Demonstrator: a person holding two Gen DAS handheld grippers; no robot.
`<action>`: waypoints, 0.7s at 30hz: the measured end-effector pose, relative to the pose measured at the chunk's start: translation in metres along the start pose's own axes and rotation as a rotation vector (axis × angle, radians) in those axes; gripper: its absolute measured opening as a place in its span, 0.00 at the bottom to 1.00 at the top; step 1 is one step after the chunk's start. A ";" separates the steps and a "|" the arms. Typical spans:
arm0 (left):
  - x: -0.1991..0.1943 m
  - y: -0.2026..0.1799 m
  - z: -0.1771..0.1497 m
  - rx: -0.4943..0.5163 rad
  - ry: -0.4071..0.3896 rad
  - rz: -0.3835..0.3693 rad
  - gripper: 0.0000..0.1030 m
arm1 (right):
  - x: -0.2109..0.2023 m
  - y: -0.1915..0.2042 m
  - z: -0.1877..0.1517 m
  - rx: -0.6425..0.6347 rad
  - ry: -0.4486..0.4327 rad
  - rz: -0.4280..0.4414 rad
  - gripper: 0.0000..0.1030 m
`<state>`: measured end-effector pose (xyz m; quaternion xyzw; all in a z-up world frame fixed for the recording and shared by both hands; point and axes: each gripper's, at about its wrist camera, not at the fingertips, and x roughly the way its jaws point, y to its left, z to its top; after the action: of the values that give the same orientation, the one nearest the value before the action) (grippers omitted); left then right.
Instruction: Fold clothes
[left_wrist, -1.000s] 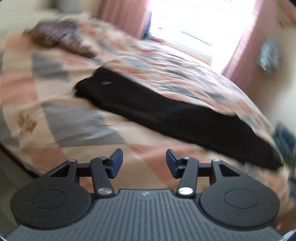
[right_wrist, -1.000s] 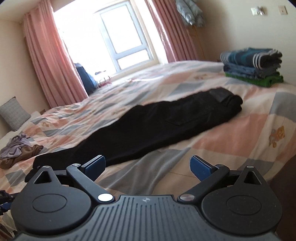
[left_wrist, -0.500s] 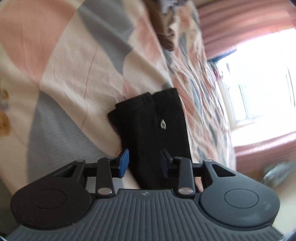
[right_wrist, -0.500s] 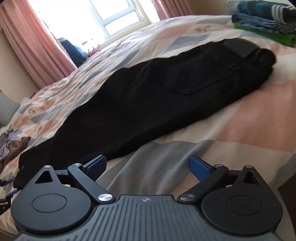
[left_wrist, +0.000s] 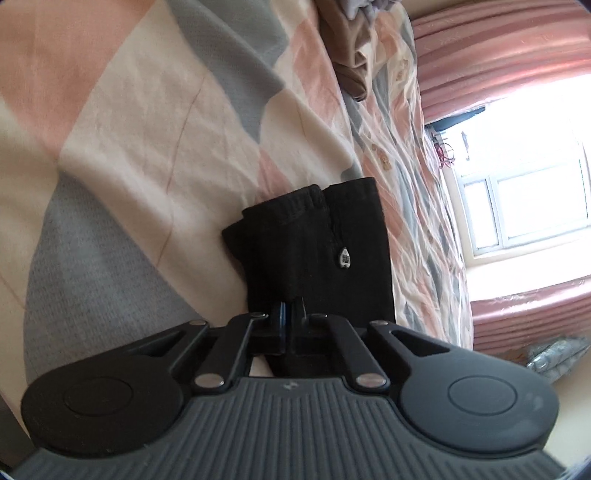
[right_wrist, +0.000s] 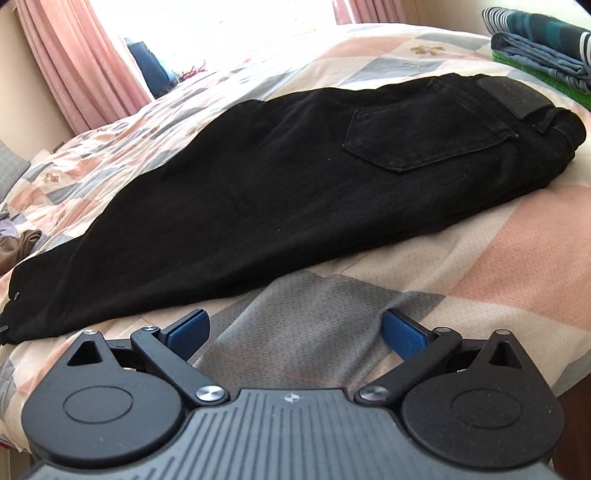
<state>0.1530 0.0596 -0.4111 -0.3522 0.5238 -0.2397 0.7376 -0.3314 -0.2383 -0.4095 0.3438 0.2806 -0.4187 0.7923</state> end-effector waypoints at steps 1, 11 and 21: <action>-0.005 -0.003 -0.002 0.024 -0.012 -0.010 0.00 | 0.000 0.001 0.000 -0.001 0.000 -0.001 1.00; -0.007 -0.014 -0.010 0.214 -0.039 0.076 0.01 | -0.006 0.002 0.006 0.005 -0.013 0.000 0.98; 0.015 -0.059 -0.026 0.637 -0.134 0.263 0.05 | -0.014 0.026 0.033 -0.113 -0.221 0.061 0.74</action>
<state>0.1342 0.0040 -0.3798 -0.0490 0.4142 -0.2704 0.8677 -0.3105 -0.2465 -0.3715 0.2585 0.2041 -0.4135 0.8489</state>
